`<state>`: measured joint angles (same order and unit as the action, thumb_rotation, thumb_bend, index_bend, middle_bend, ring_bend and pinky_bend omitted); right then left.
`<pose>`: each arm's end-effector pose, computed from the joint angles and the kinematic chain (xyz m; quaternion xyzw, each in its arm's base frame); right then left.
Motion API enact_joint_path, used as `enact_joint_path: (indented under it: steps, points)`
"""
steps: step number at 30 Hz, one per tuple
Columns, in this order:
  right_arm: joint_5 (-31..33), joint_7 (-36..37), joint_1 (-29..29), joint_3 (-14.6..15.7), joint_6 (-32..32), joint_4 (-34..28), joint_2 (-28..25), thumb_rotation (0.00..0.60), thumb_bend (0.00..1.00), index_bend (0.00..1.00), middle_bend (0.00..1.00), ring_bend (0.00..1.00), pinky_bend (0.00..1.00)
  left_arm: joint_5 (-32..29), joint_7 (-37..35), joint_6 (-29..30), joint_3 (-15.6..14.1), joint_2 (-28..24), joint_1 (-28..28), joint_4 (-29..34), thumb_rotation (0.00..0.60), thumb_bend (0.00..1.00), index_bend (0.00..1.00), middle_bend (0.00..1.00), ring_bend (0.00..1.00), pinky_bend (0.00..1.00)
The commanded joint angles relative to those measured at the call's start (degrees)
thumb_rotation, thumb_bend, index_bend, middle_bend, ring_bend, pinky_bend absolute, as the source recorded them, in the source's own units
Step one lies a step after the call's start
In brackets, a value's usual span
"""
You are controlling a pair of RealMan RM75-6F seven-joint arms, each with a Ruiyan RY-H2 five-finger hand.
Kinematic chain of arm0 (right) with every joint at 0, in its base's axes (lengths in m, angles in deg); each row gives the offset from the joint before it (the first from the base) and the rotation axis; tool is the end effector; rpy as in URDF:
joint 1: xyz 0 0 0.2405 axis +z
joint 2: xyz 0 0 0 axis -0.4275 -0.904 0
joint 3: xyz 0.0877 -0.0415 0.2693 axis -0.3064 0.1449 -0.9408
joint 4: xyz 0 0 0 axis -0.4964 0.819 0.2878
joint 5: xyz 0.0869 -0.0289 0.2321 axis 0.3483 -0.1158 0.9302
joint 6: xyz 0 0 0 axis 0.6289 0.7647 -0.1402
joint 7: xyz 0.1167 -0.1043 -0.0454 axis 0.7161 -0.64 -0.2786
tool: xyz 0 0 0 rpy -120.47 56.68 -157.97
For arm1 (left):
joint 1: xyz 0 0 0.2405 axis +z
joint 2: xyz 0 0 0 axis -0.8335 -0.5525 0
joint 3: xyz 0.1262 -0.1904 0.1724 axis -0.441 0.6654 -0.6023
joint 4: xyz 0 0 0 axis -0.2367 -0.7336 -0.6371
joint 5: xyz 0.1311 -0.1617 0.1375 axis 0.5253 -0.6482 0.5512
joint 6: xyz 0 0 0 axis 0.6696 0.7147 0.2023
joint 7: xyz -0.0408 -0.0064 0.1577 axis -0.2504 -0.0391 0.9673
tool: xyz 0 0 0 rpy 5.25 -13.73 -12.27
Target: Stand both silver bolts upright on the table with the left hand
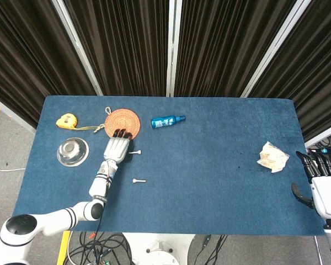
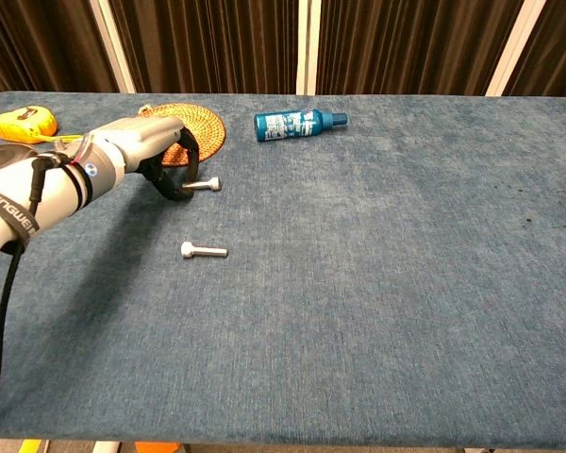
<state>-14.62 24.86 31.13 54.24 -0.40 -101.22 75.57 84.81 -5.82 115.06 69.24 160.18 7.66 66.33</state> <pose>-0.3278 -0.2140 0.1780 0.6034 -0.3677 0.4202 0.5693 -0.1645 0.4401 -0.1367 -0.7005 -0.4291 -0.3170 0.4740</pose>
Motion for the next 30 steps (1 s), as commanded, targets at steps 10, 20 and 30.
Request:
enact_joint_path:
  steps: [10, 20, 30]
  points:
    - [0.2, -0.3, 0.0, -0.1, -0.2, -0.3, -0.1, 0.600, 0.30, 0.02, 0.14, 0.00, 0.00, 3.5, -3.1, 1.1, -0.8, 0.6, 0.3, -0.5, 0.597, 0.38, 0.56, 0.19, 0.05, 0.00]
    - [-0.2, -0.3, 0.0, -0.2, 0.0, -0.3, 0.0, 0.600, 0.30, 0.02, 0.15, 0.00, 0.00, 7.1, -3.2, 3.0, -1.6, -2.3, 0.8, 2.7, 0.598, 0.38, 0.57, 0.19, 0.05, 0.00]
    - [-0.4, -0.2, -0.3, -0.1, 0.3, -0.2, 0.1, 0.600, 0.30, 0.02, 0.15, 0.00, 0.00, 6.2, 1.5, 2.4, -2.2, -5.2, 0.2, 6.1, 0.595, 0.38, 0.57, 0.19, 0.05, 0.00]
